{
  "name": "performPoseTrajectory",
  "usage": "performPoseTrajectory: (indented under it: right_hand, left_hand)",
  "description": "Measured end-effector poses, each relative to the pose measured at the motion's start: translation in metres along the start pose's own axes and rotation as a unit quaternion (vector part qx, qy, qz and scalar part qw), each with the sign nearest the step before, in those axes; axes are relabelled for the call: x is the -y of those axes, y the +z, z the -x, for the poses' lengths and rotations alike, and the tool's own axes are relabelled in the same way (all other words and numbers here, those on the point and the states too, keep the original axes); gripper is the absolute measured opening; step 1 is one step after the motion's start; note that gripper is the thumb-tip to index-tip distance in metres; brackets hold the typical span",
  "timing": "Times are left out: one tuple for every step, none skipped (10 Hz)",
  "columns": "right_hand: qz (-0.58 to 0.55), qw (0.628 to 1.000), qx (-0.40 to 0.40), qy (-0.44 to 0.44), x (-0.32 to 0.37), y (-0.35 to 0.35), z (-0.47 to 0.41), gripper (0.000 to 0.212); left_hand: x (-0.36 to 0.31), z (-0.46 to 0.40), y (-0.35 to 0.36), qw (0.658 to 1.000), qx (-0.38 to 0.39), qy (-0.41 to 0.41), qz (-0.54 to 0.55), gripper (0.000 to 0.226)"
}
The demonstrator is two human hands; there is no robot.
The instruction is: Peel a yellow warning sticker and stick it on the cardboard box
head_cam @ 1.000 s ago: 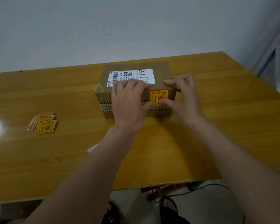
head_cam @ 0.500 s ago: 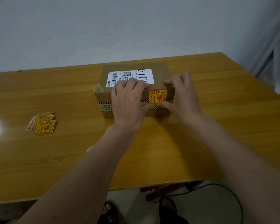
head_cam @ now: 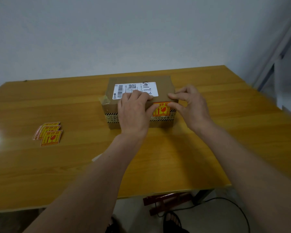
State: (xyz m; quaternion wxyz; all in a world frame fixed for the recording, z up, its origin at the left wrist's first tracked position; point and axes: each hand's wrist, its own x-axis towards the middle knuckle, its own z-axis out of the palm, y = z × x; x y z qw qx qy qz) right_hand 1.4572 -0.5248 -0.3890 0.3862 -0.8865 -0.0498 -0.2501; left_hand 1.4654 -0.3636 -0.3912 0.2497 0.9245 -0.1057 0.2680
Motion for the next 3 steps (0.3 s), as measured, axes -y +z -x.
performPoseTrajectory:
  right_hand:
    - [0.067, 0.998, 0.005, 0.009, 0.003, 0.004, 0.001, 0.04]
    - [0.136, 0.99, 0.026, 0.015, 0.019, 0.004, 0.002, 0.038]
    - [0.205, 0.975, 0.073, 0.047, 0.026, -0.007, 0.007, 0.046]
  left_hand:
    - [-0.007, 0.0, 0.002, 1.0, 0.003, -0.025, -0.018, 0.037]
    - [-0.016, -0.002, -0.005, 0.999, 0.012, -0.021, -0.035, 0.031]
    - [-0.004, 0.002, -0.014, 0.995, 0.075, 0.033, -0.061, 0.037]
